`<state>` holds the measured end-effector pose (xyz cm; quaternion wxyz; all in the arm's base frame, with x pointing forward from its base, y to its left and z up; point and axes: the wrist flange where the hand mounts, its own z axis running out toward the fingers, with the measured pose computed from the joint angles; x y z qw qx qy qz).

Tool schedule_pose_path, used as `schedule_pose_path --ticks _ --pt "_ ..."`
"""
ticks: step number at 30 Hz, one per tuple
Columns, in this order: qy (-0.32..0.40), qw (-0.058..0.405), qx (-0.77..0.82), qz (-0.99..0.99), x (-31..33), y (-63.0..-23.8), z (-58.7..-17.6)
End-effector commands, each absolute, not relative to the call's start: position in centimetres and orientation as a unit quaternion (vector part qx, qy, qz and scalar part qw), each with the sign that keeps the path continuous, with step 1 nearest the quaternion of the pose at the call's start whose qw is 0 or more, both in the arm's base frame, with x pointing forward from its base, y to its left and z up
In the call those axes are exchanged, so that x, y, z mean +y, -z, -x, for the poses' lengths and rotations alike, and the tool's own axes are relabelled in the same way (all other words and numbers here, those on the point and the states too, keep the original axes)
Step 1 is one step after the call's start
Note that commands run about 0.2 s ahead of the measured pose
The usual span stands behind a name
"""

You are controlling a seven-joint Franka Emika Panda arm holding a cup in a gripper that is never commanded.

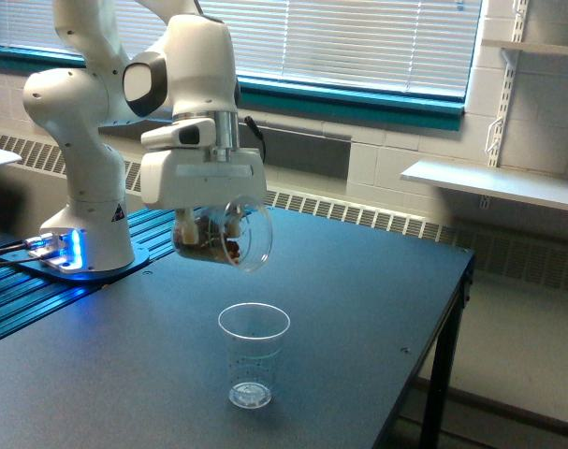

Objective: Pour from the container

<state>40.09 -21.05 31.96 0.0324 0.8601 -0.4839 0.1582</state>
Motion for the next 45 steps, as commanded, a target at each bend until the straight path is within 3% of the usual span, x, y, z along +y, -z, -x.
schedule_pose_path --ticks 1,45 --pt "-0.147 0.04 -0.504 -0.85 -21.7 -31.1 -39.5" --pt "-0.091 0.102 -0.457 -0.879 -20.1 -28.5 -41.5"
